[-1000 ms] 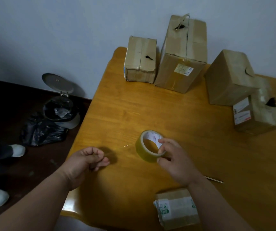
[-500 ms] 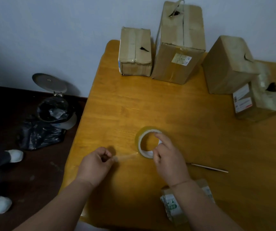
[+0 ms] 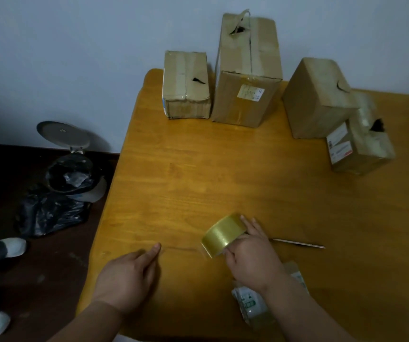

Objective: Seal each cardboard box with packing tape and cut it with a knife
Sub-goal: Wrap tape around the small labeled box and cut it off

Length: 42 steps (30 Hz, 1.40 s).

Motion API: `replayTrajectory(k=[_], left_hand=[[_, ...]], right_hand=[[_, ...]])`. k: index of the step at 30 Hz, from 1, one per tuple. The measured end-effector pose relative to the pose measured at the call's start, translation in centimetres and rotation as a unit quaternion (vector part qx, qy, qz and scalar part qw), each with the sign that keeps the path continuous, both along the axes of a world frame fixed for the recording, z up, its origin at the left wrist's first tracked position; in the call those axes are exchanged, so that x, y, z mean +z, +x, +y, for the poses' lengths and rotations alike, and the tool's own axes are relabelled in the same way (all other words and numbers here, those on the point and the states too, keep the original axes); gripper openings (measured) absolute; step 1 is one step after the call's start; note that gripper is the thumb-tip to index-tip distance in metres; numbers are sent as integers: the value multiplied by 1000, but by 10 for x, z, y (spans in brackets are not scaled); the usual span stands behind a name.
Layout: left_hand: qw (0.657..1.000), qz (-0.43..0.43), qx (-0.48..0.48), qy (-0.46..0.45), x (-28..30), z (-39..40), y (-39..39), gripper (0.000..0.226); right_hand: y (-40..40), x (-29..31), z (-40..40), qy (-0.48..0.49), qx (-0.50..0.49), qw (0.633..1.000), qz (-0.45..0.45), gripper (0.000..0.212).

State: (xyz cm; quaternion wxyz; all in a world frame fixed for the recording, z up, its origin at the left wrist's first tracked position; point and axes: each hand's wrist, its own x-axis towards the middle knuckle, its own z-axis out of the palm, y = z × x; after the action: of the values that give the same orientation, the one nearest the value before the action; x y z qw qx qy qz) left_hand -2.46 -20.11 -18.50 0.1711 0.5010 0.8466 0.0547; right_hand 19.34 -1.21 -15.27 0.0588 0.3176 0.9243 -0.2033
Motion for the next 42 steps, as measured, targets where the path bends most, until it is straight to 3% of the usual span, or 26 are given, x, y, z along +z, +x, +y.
replayTrajectory(k=[4,6,8,12,14,17,23,27,35,42], left_hand=[[962,-131,233,50,4,11,12,40],[957,-138,254,33,5,13,19,21],[966,-126,224,12,9,16,34,13],[981,-133,135,30,10,20,82,22],[982,-149,88,79,14,24,106,29],[979,-160,-23,128,27,33,138,54],[977,-58,-159,126,37,54,183,63],[988,-76,-89,103,34,65,197,63],[980,-187,2,-70,33,96,195,73],[956,-219,-24,-192,29,116,178,88]], right_hand=[[16,12,-1,-16,-7,1000,11,29],[27,18,4,-32,-53,997,50,26],[42,23,10,-25,-130,987,93,24],[77,26,21,13,-247,957,153,17],[94,20,21,2,-251,960,128,12],[113,6,16,-68,-233,966,89,30],[126,-3,12,-131,-196,970,57,46],[128,-5,15,-136,-175,974,42,47],[129,-9,12,-170,-202,963,49,39],[126,-4,11,-188,-232,954,31,37]])
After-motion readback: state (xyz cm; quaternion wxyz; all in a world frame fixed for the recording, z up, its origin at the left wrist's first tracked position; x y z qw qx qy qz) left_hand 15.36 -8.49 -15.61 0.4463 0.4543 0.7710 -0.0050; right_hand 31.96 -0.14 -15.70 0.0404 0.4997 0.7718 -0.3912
